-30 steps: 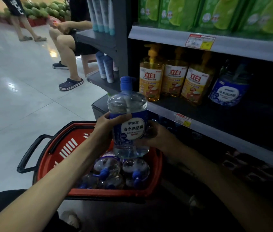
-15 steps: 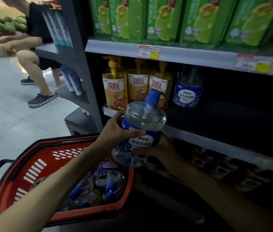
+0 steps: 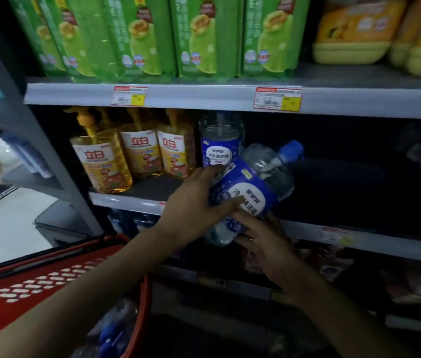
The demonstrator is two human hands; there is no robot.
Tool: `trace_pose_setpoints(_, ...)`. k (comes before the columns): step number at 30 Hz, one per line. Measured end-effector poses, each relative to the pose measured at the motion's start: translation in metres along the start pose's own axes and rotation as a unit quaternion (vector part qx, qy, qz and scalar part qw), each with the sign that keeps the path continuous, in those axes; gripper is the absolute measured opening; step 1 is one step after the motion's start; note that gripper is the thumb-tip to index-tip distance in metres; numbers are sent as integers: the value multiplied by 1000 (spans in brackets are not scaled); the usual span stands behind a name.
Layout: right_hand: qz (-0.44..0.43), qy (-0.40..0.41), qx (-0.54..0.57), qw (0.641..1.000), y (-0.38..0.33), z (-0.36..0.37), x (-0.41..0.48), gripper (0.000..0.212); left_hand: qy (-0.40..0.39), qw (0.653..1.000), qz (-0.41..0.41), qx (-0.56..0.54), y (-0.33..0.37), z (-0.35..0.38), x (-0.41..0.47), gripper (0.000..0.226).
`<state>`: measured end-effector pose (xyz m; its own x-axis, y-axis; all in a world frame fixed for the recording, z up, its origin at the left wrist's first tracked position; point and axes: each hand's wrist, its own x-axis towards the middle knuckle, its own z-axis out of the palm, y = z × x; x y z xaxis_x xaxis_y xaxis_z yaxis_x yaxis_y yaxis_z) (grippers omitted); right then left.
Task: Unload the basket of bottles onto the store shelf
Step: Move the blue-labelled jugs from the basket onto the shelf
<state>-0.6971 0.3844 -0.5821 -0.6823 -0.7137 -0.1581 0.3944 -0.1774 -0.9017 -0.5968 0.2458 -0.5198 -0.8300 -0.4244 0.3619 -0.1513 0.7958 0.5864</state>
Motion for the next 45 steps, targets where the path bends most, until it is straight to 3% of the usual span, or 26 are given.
trace_pose_setpoints(5,-29,78,20,996,-20,-33,19,50,35,996,23,75,31,34,24,70)
trace_pose_setpoints(10,-91,68,-33,993,-39,-62,34,55,44,996,6,79,46,73,56,78)
trace_pose_setpoints(12,-113,53,-83,989,-49,-73,40,64,49,998,-14,40,46,88,65,81)
trace_pose_setpoints(15,-140,47,-155,977,-61,-87,47,57,55,996,-43,-54,42,108,76,83)
trace_pose_setpoints(22,-188,141,-177,956,-61,-105,92,51,113,966,-44,-230,28,151,104,66)
trace_pose_setpoints(27,-224,192,-219,930,-52,-113,141,52,154,958,-90,-227,8,179,128,76)
trace_pose_setpoints(35,-255,217,-286,898,-51,-116,199,30,207,906,-120,-348,5,201,158,56)
trace_pose_setpoints(40,-223,239,-322,889,-51,-118,238,25,219,898,-163,-345,-7,208,182,75)
trace_pose_setpoints(45,-216,212,-351,886,-56,-117,259,12,225,893,-180,-346,-10,206,202,40)
